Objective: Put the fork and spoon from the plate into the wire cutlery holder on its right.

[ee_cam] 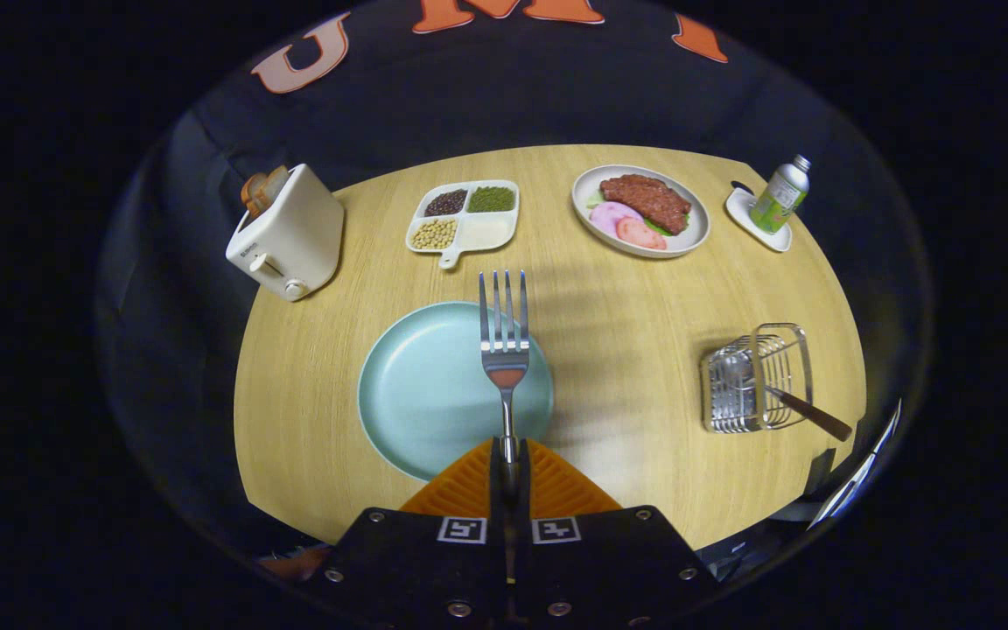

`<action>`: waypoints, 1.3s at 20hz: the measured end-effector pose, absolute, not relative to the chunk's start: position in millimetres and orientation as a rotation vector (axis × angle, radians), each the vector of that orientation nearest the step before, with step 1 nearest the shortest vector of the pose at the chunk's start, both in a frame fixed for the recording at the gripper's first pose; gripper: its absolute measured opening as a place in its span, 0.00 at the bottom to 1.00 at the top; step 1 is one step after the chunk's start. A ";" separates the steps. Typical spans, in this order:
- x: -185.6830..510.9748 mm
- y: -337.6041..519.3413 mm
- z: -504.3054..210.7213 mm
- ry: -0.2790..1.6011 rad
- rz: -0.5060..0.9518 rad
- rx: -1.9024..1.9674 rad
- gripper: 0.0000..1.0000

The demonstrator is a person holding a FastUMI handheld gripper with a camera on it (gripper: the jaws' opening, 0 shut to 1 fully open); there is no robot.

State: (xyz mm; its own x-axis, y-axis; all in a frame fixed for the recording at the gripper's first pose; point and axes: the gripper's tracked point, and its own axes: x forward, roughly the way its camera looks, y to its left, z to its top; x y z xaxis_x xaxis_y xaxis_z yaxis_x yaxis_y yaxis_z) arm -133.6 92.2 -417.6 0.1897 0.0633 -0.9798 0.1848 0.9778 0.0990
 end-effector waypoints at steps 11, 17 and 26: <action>-184.9 -59.1 -402.1 1.384 -0.270 0.237 0.05; -206.5 -85.6 -408.4 1.421 -0.292 0.240 0.05; -166.3 -98.7 -403.6 1.345 -0.258 0.234 0.13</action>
